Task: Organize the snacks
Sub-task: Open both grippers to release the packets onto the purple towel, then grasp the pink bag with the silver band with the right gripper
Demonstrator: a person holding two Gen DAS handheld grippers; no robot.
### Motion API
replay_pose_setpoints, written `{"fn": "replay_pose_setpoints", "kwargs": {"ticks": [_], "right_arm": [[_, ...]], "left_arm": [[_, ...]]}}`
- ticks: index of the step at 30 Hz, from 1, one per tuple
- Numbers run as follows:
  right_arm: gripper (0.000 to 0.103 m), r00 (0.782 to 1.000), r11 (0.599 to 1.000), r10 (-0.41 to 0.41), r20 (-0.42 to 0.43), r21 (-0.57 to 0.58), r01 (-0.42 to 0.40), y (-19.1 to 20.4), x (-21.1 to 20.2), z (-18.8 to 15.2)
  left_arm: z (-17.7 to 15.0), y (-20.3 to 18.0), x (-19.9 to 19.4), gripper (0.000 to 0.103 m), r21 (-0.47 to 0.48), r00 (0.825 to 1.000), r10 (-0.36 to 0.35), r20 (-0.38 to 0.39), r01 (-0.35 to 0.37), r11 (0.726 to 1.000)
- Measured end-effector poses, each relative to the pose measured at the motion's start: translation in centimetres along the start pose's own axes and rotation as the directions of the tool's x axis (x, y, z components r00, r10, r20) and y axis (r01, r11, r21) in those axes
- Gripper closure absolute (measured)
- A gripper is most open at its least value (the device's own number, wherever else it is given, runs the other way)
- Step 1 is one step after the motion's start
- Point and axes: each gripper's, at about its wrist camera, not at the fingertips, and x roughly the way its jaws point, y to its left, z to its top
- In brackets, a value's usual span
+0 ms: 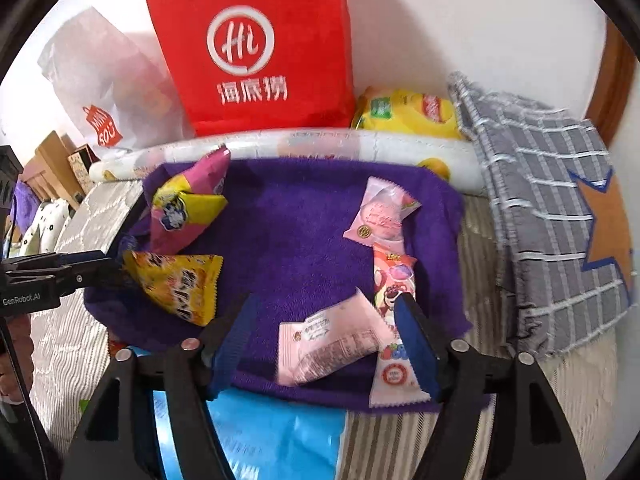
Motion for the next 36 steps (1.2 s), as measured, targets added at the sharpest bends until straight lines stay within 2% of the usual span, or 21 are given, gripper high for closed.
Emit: {"fn": "replay_pose_setpoints", "kwargs": {"ticks": [5,12,15,18,23,28,32,36], "right_arm": [[0.027,0.998,0.999,-0.022,0.051,0.029,0.021,0.3,-3.6,-0.9],[0.022,0.99,0.996,-0.088,0.111,0.044,0.083,1.4,-8.4,-3.5],[0.022,0.992,0.998,-0.049,0.118,0.048,0.043,1.6,-9.9,-5.0],[0.022,0.991,0.997,-0.05,0.123,0.065,0.042,1.9,-10.7,-6.7],[0.022,0.998,0.998,-0.027,0.048,0.065,0.024,3.1,-10.7,-9.5],[0.023,0.999,0.996,0.036,0.014,0.085,-0.037,4.5,-9.9,-12.6],[0.023,0.996,0.988,0.086,-0.007,0.129,-0.085,5.3,-9.0,-14.0],[0.023,0.992,0.983,0.126,-0.03,0.141,-0.12,6.5,-8.2,-14.6]], "left_arm": [[-1.1,-0.8,-2.8,0.041,0.015,0.999,0.017,0.037,-0.018,1.0],[-3.9,-1.5,-6.6,0.023,0.019,0.996,0.042,0.079,-0.044,0.999],[-5.3,-1.4,-7.7,0.023,0.013,0.995,0.036,0.094,-0.038,0.999],[-6.8,-1.3,-8.9,0.023,0.018,0.992,0.015,0.123,-0.017,1.0],[-9.0,-1.0,-10.3,0.024,0.016,0.988,-0.014,0.154,0.012,1.0],[-10.8,-0.4,-10.9,0.024,0.022,0.987,-0.01,0.159,0.007,1.0],[-11.7,0.5,-11.1,0.023,0.022,0.987,-0.012,0.158,0.009,1.0],[-12.0,1.7,-10.8,0.023,-0.006,0.988,-0.053,0.147,0.055,0.998]]}}
